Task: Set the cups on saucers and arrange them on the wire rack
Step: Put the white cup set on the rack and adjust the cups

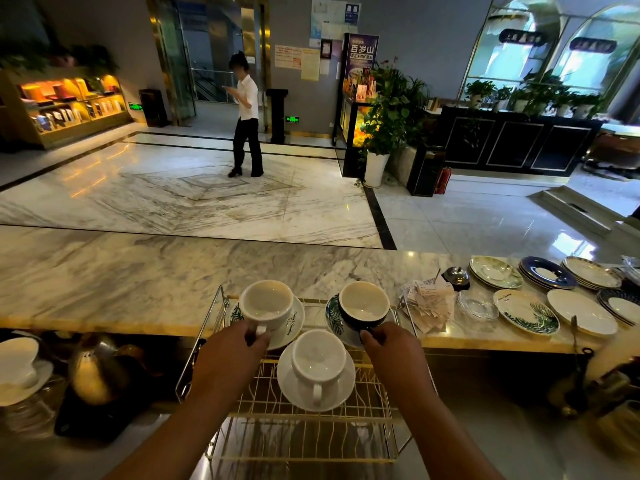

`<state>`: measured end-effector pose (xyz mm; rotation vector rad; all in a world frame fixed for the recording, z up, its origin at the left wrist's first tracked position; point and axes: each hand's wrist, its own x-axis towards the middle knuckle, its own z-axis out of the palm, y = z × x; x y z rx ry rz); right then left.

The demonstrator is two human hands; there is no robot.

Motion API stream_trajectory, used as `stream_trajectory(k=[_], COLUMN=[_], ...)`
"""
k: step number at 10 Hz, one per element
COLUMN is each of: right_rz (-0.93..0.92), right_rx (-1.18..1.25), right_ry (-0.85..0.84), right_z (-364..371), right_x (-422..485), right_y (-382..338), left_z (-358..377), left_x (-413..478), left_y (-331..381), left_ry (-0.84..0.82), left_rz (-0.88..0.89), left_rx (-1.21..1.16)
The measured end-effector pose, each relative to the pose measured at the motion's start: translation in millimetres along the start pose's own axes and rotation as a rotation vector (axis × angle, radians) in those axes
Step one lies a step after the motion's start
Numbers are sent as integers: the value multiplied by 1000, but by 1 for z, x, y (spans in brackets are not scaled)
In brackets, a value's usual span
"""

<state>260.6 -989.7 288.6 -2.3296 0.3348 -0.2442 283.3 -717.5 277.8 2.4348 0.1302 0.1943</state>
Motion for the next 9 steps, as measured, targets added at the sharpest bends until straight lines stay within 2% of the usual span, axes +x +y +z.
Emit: stream_trajectory(k=[2,3,5,7,8,9], right_rz=[-40,-190,-253,-281,-299,-453], right_rx=[90,-27,-204,-188,-200,-233], right_ry=[77,-57,-226,-211,-195,-82], right_z=[-5,7,18,11,3,-10], right_x=[-30,-63,-77,-79,-88,-109], right_y=[2,17,22,14,17,25], left_z=[6,18,26,16,8,-19], left_x=[-27,-51,-64,-68,-75,-90], left_y=[-4,-14,-19,-16,-23,-42], left_ry=[30,-50,-143,-134,-156,-96], left_rz=[34,172,290,345,428,627], left_rx=[-86,-92,-13,-14,81,336])
